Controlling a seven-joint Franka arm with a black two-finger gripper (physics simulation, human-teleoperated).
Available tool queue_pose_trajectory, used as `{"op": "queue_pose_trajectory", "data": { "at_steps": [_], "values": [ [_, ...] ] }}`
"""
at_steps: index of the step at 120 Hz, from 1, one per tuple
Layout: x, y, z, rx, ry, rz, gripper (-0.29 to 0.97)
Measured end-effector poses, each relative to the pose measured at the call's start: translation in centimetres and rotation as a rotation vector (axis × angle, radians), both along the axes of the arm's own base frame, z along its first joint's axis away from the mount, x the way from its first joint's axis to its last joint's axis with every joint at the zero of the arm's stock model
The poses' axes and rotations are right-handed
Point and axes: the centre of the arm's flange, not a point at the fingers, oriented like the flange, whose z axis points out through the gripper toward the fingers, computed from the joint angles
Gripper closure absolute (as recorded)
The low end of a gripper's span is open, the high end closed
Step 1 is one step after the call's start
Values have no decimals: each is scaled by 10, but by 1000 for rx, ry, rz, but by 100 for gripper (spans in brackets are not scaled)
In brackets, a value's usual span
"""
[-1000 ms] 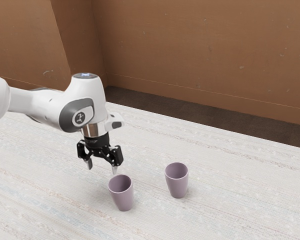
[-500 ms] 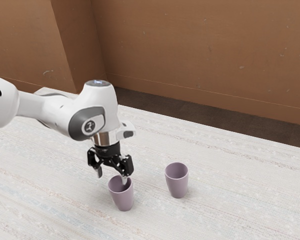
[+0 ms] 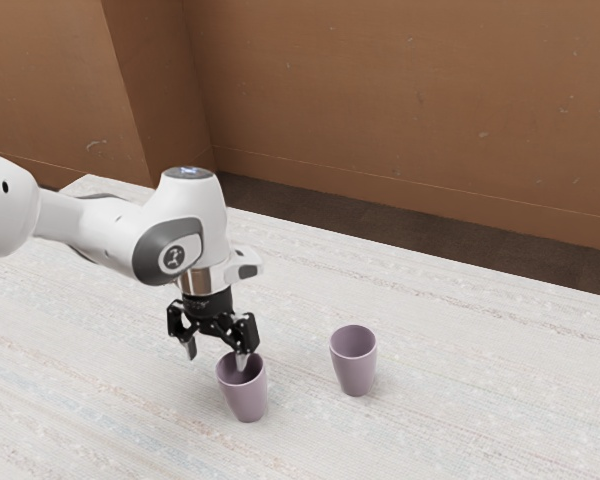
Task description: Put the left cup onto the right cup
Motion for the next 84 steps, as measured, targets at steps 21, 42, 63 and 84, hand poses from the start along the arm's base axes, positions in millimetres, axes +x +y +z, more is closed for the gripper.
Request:
{"op": "queue_pose_trajectory", "data": {
  "at_steps": [21, 42, 63, 84],
  "values": [
    [-1, -3, -11, 0, 14, -4, 0],
    [1, -1, -20, -2, 17, 3, 0],
    [3, 1, -21, -3, 9, 8, 1],
    [5, 1, -20, 0, -4, 2, 25]
  ]
}}
